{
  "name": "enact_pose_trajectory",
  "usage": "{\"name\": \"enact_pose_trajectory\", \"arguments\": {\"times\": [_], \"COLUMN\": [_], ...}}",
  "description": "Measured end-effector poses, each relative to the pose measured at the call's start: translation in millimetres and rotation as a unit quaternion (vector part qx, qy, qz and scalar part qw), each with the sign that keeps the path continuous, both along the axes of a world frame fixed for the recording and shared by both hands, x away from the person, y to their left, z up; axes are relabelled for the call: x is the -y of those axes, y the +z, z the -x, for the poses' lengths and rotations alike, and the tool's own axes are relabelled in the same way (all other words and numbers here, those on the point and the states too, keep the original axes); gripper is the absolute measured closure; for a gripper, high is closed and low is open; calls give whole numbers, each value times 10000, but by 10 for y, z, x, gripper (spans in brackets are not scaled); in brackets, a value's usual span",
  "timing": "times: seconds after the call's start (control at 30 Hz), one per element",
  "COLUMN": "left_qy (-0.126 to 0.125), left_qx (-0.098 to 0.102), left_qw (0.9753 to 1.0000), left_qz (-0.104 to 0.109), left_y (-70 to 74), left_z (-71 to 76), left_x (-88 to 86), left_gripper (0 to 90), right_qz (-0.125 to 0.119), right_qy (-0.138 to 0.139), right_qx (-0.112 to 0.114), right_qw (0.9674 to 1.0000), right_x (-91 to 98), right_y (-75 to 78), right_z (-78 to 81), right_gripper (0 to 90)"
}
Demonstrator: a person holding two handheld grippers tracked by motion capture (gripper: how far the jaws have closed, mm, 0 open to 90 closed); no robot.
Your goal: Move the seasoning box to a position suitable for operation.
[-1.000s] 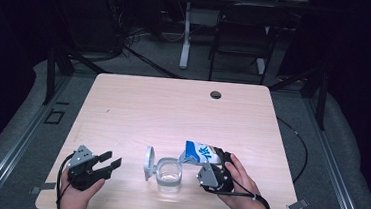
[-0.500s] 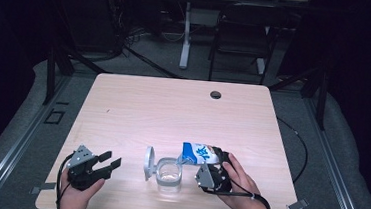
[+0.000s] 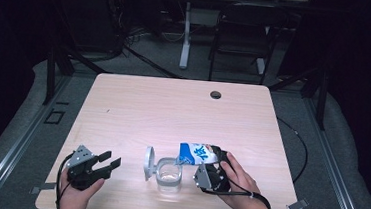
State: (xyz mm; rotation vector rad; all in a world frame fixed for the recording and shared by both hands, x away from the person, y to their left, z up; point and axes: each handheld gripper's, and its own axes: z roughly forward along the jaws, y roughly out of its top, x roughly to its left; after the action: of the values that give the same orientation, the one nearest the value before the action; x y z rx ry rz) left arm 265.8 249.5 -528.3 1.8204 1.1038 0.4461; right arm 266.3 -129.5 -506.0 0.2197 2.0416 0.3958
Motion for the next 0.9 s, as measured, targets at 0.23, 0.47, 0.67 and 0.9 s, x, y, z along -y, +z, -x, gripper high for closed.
{"name": "enact_pose_trajectory", "arguments": {"times": [0.23,0.47,0.67,0.9], "left_qy": [-2,-4,-6,-14], "left_qx": [2,9,5,7], "left_qw": [10000,10000,10000,10000], "left_qz": [-1,11,9,-6], "left_y": [2,-1,-3,-4], "left_z": [1,-3,-2,-5], "left_x": [-2,-4,0,-6], "left_gripper": [516,517,516,516], "right_qz": [88,303,510,845], "right_qy": [68,141,218,275], "right_qx": [88,167,246,332], "right_qw": [9999,9993,9982,9955], "right_x": [-21,-45,-70,-99], "right_y": [0,-6,-16,-15], "right_z": [6,15,17,23], "right_gripper": [437,438,439,440]}}
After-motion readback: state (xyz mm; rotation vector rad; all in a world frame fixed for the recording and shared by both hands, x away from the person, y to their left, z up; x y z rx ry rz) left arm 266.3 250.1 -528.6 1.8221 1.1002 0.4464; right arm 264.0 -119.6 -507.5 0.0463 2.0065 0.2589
